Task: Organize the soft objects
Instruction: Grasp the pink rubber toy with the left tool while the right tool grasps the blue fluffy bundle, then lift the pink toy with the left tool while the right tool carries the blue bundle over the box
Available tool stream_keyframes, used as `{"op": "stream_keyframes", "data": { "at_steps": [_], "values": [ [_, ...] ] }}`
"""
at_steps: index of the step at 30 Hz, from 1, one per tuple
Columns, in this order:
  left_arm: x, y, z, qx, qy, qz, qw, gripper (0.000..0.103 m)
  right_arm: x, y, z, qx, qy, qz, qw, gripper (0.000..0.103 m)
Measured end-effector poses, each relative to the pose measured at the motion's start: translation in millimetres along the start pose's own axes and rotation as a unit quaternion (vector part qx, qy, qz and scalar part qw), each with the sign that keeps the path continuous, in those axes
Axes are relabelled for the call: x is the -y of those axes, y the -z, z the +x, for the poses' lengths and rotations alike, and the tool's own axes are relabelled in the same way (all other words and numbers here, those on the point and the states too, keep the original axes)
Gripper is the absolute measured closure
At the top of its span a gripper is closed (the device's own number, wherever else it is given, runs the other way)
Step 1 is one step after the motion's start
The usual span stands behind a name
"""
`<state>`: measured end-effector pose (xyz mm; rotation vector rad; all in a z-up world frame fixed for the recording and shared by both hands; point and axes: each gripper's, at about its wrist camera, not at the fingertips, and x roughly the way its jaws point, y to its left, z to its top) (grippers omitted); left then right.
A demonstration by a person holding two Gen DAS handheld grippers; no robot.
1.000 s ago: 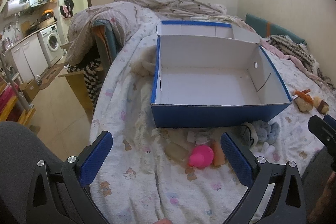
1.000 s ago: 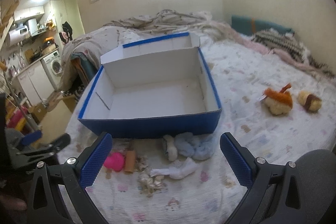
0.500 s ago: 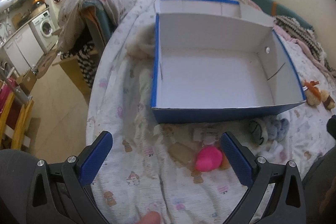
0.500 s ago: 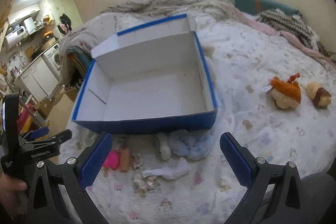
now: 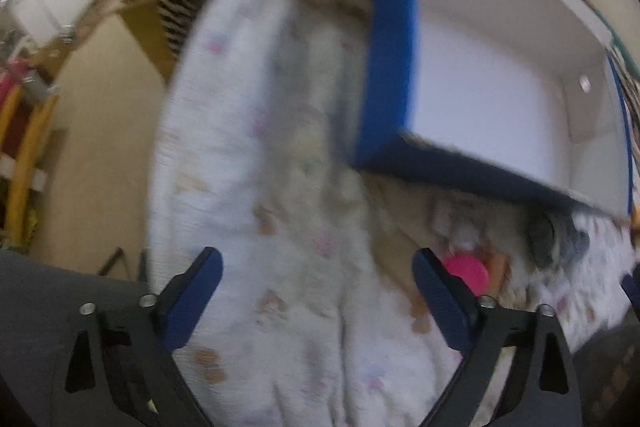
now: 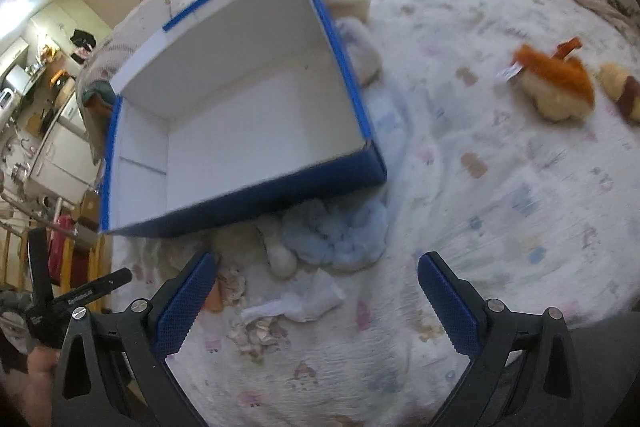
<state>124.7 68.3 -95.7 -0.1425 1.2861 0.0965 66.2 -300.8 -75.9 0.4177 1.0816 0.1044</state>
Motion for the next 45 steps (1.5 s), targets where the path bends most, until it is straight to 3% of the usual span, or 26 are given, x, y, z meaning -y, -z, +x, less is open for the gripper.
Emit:
{"op": "stream_keyframes", "data": {
  "at_steps": [7,12,16,23,28,32,38,45],
  "values": [
    [56,9,9,-0.026,0.065,0.086,0.9938,0.027,-2,1,18,-0.002,0.004,0.004,1.000,0.000],
    [86,15,30,-0.069,0.075,0.118,0.9878,0.037,-3,1,21,-0.004,0.005,-0.002,1.000,0.000],
    [97,16,46,-0.090,0.073,0.122,0.9857,0.061,1,-1,23,-0.005,0.002,0.010,1.000,0.000],
    [95,24,23,-0.060,0.062,0.137,0.9868,0.061,9,-9,37,-0.031,0.003,0.020,0.999,0.000],
    [85,34,-1,-0.013,0.025,0.152,0.9879,0.061,-9,-18,73,-0.061,0.051,-0.042,0.996,0.000],
    [69,37,-11,0.008,0.015,0.146,0.9891,0.061,-23,-21,102,-0.086,0.059,-0.061,0.993,0.000],
    [63,37,-4,0.011,-0.008,0.124,0.9922,0.061,-27,-18,131,-0.105,0.049,-0.061,0.991,0.000],
    [58,37,3,0.010,-0.015,0.106,0.9942,0.061,-49,-8,129,-0.097,0.060,-0.126,0.986,0.000]
  ]
}}
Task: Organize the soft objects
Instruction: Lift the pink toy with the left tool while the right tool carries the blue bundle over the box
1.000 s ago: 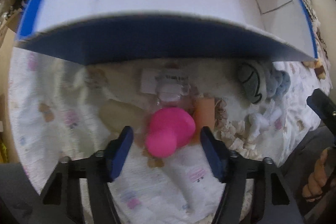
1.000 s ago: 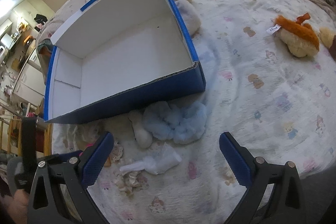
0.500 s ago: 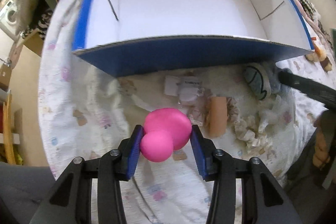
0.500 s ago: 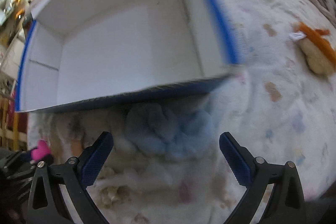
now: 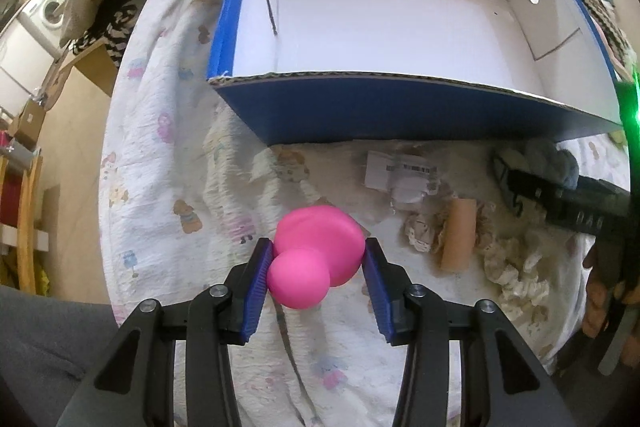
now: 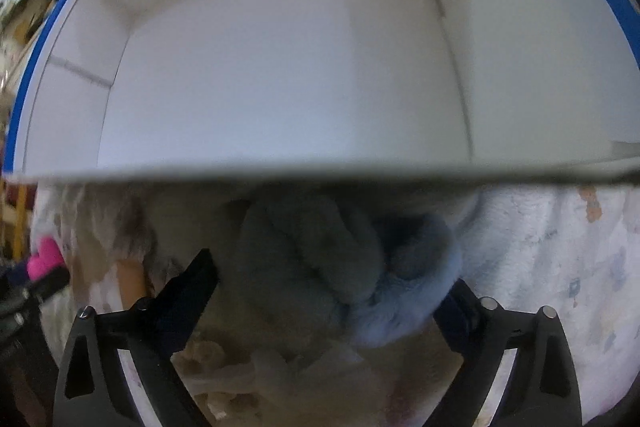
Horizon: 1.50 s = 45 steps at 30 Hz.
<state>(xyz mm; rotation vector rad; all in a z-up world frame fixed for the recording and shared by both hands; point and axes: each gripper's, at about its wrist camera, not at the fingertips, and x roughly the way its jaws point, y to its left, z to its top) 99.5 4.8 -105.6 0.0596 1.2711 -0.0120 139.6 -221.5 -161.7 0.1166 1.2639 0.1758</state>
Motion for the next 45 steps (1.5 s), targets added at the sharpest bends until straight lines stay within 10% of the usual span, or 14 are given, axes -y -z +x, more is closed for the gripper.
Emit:
{"op": "stream_keyframes", "data": {
  "at_steps": [6,10,13,45],
  "values": [
    [-2,-3,-3,0.014,-0.008,0.003,0.9999,0.061,-23,6,4,0.006,0.029,-0.054,0.998,0.004],
    [0,-2,-4,0.019,-0.012,0.007,0.9997,0.061,-42,10,0,0.015,0.015,-0.080,0.997,0.049],
    [1,-1,-5,0.022,-0.016,0.006,0.9996,0.061,-48,16,-4,0.023,0.013,-0.095,0.995,0.060],
    [-13,-4,-89,0.133,-0.037,-0.032,0.9900,0.061,-25,36,-177,0.193,-0.130,-0.049,0.971,0.061]
  ]
}}
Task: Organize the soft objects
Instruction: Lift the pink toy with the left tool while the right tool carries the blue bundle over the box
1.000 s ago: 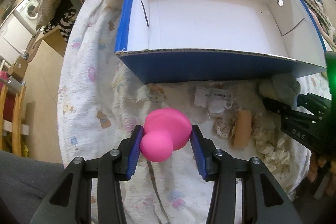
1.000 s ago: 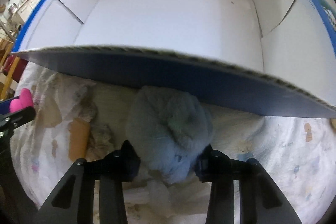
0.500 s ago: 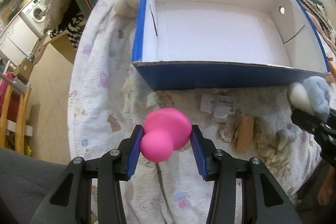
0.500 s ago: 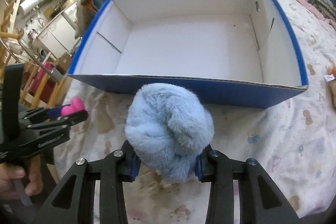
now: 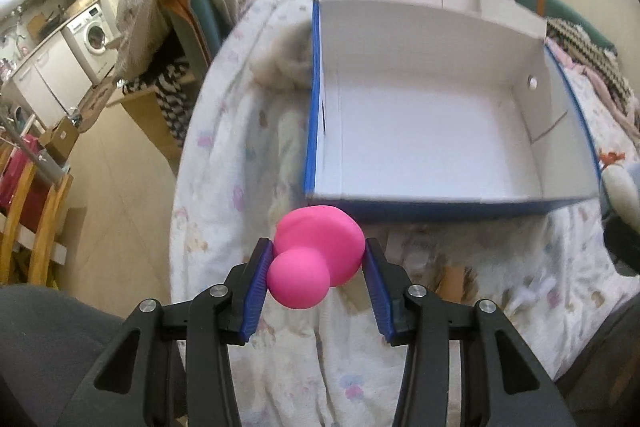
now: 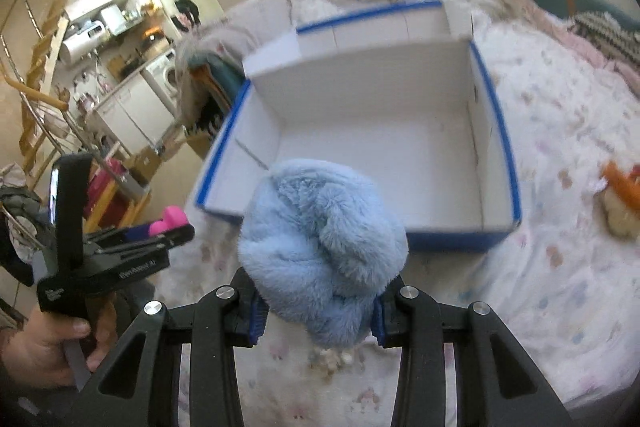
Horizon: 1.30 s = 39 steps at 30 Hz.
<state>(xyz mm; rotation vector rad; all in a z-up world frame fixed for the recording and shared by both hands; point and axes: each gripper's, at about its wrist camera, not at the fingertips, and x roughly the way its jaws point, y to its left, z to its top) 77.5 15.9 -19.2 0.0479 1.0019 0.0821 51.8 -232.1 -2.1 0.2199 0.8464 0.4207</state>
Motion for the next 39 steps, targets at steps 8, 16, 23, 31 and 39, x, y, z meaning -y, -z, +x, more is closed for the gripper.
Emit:
{"op": "stream_keyframes", "data": {
  "at_steps": [8,16,23,31,39],
  "values": [
    [16,-47,-11,0.034,0.016,0.009,0.9993,0.061,-8,-50,8,0.032,0.008,-0.013,0.999,0.061],
    [43,-83,8,0.035,0.019,0.033,0.9987,0.061,7,-77,48,0.009,0.022,-0.003,1.000,0.061],
    [62,-97,46,0.012,0.014,0.045,0.9988,0.061,28,-78,93,-0.030,0.045,0.007,0.998,0.061],
    [77,-94,86,-0.016,0.010,0.057,0.9982,0.061,45,-71,135,-0.078,0.066,0.017,0.995,0.061],
    [84,-98,107,-0.030,0.007,0.062,0.9976,0.061,54,-65,151,-0.098,0.069,0.023,0.992,0.058]
  ]
}}
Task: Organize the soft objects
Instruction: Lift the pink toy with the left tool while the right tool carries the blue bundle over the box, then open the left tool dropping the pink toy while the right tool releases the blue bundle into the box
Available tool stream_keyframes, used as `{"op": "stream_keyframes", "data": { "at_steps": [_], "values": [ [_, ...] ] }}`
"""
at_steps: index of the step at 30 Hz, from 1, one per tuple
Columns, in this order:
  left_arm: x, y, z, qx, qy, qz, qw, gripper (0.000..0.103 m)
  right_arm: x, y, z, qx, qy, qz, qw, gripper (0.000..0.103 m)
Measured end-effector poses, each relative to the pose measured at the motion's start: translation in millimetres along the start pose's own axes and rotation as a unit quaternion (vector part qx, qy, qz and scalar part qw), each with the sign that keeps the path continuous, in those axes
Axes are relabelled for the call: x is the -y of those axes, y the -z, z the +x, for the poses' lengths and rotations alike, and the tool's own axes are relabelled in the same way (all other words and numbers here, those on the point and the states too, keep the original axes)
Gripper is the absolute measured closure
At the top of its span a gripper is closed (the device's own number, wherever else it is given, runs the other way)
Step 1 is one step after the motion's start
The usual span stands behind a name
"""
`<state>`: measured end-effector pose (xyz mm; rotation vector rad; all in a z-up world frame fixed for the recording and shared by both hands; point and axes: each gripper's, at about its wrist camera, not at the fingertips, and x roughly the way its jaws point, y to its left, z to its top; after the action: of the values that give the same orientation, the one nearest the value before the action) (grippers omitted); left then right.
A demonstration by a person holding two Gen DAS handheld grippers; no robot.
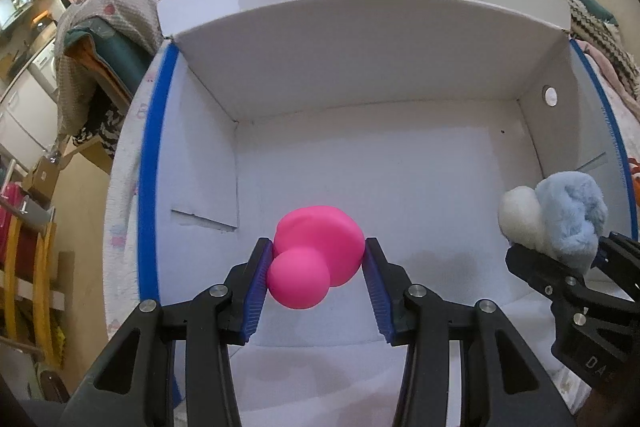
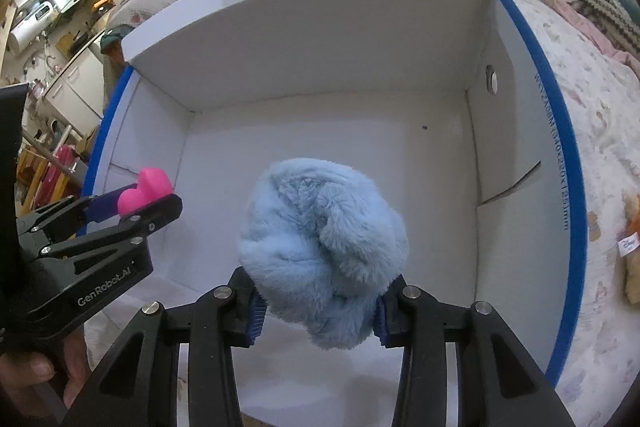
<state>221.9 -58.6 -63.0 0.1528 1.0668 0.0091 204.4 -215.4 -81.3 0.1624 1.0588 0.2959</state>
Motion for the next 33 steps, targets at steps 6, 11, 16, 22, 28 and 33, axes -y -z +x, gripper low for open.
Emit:
{"op": "stream_keyframes", "data": {
  "at_steps": [6,11,16,22,28,33],
  "values": [
    [4,-1,15,-0.012,-0.006,0.005,0.9999,0.061,1,3,5,-0.007,0.001,0.002,1.000,0.055],
    [3,-1,23,-0.024,-0.003,-0.005,0.9997,0.061,3,1,5,-0.001,-0.006,0.011,1.000,0.048],
    [3,-2,27,-0.031,-0.006,-0.008,0.9995,0.061,6,2,3,0.007,-0.001,0.017,1.000,0.043],
    [-1,-7,32,-0.036,-0.003,-0.019,0.9992,0.061,10,4,-11,0.030,-0.006,0.034,0.999,0.022],
    [-3,-8,30,-0.040,0.003,-0.016,0.9990,0.048,7,4,-27,0.049,-0.031,0.039,0.998,0.000],
    [-4,-6,21,-0.035,0.012,-0.023,0.9991,0.033,-4,0,-41,0.069,-0.020,0.016,0.997,0.000]
  ]
}}
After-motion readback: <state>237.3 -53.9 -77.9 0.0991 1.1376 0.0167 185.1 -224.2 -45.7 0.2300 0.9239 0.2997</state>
